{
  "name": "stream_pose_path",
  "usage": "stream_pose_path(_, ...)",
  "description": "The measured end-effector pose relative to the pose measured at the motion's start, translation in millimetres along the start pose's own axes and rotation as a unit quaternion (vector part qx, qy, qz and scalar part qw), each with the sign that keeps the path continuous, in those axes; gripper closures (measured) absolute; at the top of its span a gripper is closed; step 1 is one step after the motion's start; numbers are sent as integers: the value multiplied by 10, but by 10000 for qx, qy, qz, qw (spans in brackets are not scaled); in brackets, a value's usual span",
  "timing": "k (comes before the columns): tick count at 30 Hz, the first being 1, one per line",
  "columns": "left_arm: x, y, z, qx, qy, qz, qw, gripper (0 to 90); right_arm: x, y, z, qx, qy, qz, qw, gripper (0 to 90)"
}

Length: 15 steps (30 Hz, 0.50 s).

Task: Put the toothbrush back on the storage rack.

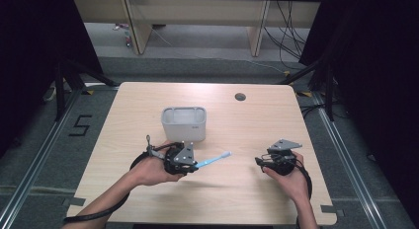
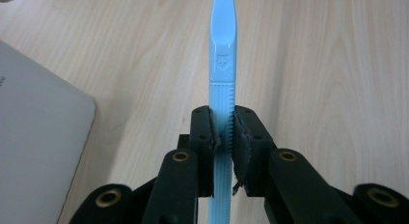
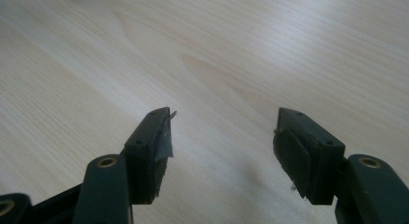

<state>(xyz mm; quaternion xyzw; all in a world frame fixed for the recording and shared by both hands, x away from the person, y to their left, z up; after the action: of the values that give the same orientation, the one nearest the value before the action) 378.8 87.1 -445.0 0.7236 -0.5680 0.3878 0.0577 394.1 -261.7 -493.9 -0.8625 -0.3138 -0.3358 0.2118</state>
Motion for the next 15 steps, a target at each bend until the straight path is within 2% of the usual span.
stream_pose_path(1,-12,-3,-11,69,80,-35,9999,788,0,0,1,-2,13,-12,10000,392)
stream_pose_path(4,-52,0,-20,165,237,-313,9991,788,0,6,2,-18,44,-61,10000,391)
stream_pose_path(5,-69,-14,-28,140,197,-270,9993,788,0,7,3,-14,48,-65,10000,391)
stream_pose_path(9,-127,-9,-33,329,430,-639,9965,788,-3,3,6,-12,52,-43,10000,391)
stream_pose_path(11,-153,-19,-47,399,495,-737,9953,789,-3,2,7,-14,58,-42,10000,391)
stream_pose_path(13,-176,-34,-66,483,560,-852,9936,789,-5,22,9,-47,75,-187,9998,391)
stream_pose_path(15,-194,-40,-85,577,706,-1004,9908,789,-5,11,17,-37,97,-138,9999,391)
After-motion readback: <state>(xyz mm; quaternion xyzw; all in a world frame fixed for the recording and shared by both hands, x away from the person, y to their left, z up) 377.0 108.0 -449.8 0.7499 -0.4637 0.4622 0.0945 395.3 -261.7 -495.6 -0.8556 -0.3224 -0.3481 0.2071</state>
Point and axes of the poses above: each handheld gripper's, and its own axes: z roughly forward along the jaws, x roughly out of its top, y roughly to its right, the point moved 1 cm from there along z, roughly forward along the jaws, and after that the axes turned 14 degrees about x, right-handed, at the moved point
